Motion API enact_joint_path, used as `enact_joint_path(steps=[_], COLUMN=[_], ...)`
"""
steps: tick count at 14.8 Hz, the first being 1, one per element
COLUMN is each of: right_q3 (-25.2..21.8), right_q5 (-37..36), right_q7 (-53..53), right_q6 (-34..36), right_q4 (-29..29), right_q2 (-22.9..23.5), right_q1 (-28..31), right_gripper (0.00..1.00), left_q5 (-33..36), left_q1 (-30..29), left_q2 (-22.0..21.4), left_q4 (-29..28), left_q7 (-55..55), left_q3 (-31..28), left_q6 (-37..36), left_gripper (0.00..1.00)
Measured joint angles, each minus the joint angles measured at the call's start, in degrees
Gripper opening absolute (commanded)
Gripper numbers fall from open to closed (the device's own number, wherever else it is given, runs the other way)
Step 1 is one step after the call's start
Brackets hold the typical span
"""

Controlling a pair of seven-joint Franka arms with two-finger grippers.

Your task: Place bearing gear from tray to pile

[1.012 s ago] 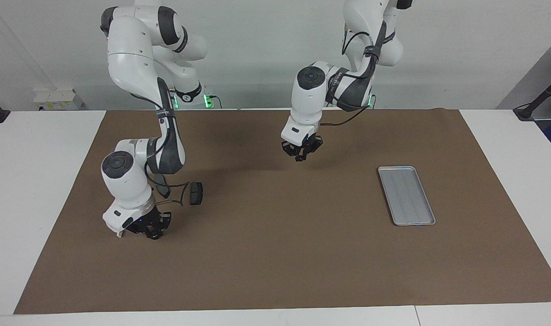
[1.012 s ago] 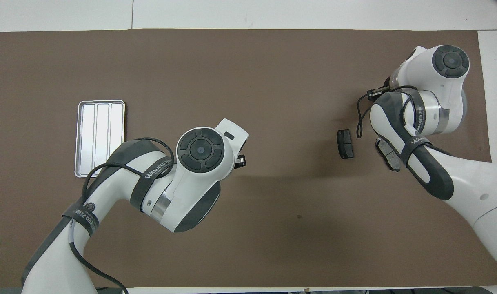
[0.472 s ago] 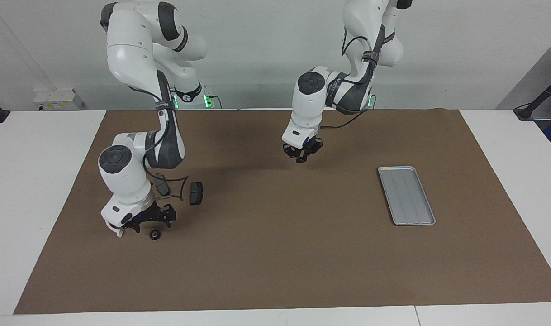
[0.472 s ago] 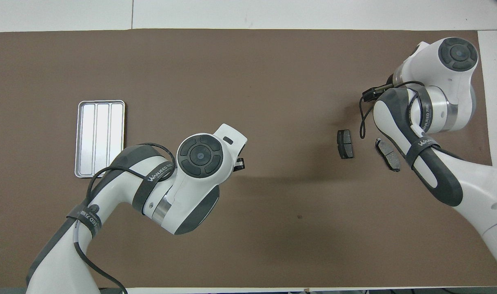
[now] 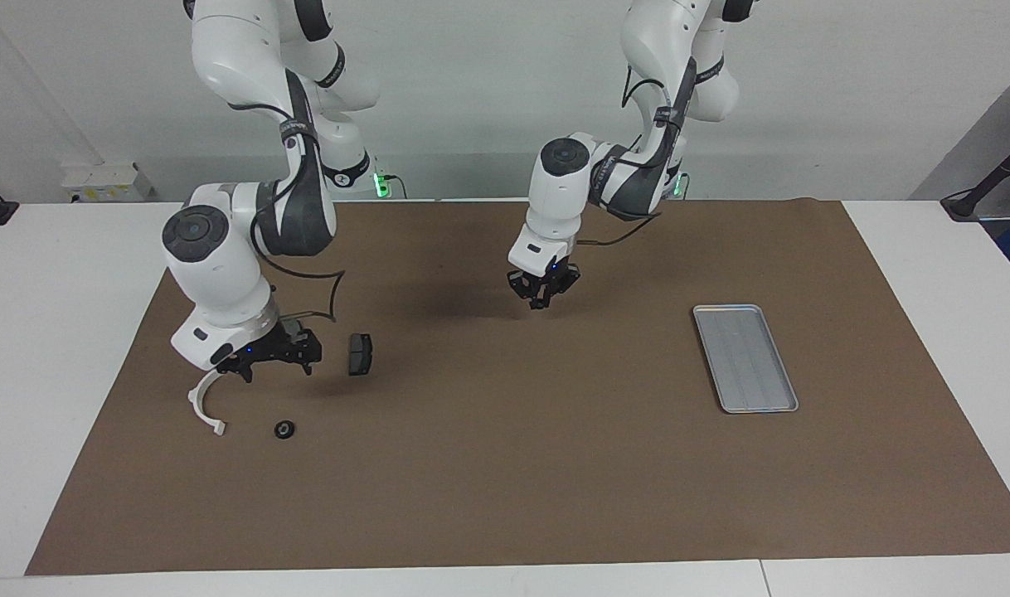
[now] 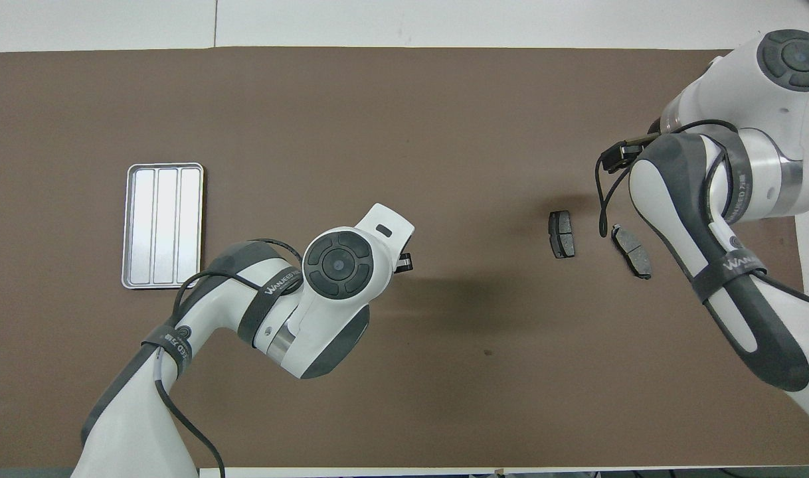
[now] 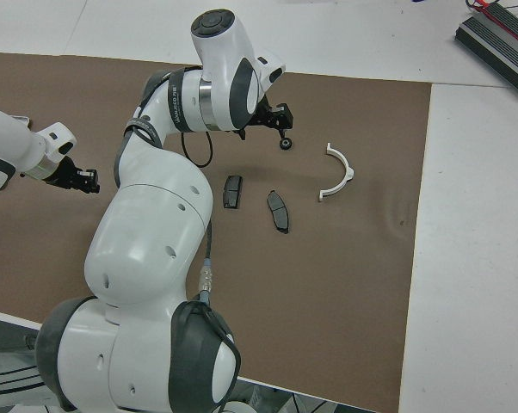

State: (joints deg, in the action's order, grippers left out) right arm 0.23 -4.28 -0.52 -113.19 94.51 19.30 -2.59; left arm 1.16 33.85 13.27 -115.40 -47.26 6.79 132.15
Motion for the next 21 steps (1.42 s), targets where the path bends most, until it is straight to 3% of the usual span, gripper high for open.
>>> enact_joint_path(steps=[5,21], right_q3=[0.5,4.3], right_q5=[1.0,1.2], right_q7=[-6.5,-19.7], right_q6=[4.0,5.1], right_q4=[0.0,0.0], right_q2=[-2.3,-2.4], right_q1=[-0.9,-2.2], right_gripper=[1.0,1.0], left_q5=[1.0,2.7], left_q1=[0.3,0.3], left_q2=[2.6,4.0], left_q4=[0.0,-1.7], left_q7=[-0.4,-0.7], left_q3=[-0.1,-0.3], left_q6=[1.3,4.5], left_gripper=[0.0,0.0])
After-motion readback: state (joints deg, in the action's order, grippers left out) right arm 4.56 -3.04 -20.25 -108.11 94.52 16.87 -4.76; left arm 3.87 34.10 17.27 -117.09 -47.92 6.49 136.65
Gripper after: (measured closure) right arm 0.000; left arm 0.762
